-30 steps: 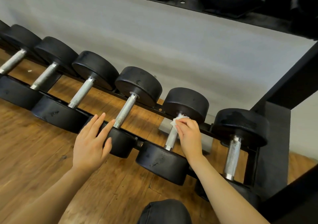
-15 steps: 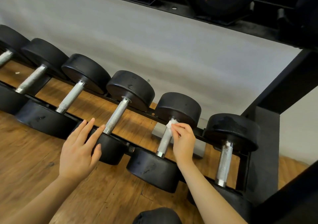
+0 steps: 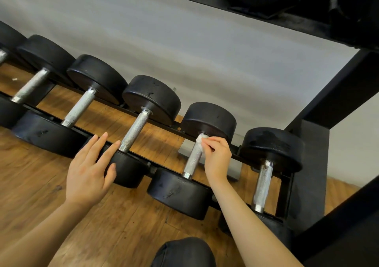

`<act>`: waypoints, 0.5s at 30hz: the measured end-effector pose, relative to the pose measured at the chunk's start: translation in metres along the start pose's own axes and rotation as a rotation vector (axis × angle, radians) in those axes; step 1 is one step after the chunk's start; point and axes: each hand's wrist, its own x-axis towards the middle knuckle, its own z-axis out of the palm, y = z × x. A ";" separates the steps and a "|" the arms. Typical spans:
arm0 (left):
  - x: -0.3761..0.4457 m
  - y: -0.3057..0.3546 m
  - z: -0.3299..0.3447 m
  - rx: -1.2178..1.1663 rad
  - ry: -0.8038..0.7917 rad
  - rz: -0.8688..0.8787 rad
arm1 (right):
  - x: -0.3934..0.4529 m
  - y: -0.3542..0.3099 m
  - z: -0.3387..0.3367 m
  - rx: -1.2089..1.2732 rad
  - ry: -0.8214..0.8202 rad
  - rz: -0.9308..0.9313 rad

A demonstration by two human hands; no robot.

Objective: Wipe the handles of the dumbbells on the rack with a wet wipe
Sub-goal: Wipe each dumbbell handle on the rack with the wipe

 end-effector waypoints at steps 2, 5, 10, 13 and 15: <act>0.000 0.000 0.000 -0.004 -0.005 -0.003 | -0.001 -0.001 0.002 0.031 0.023 0.031; 0.000 -0.001 0.000 -0.009 -0.001 -0.007 | -0.012 0.005 0.002 0.018 -0.019 0.010; 0.001 0.001 -0.001 -0.013 0.011 -0.009 | -0.004 0.006 -0.001 -0.002 -0.040 -0.019; 0.001 0.002 -0.002 -0.010 0.003 -0.012 | -0.005 0.002 0.000 -0.001 -0.041 0.005; 0.001 0.002 -0.001 -0.006 0.001 -0.016 | -0.011 0.005 -0.001 -0.035 -0.075 -0.024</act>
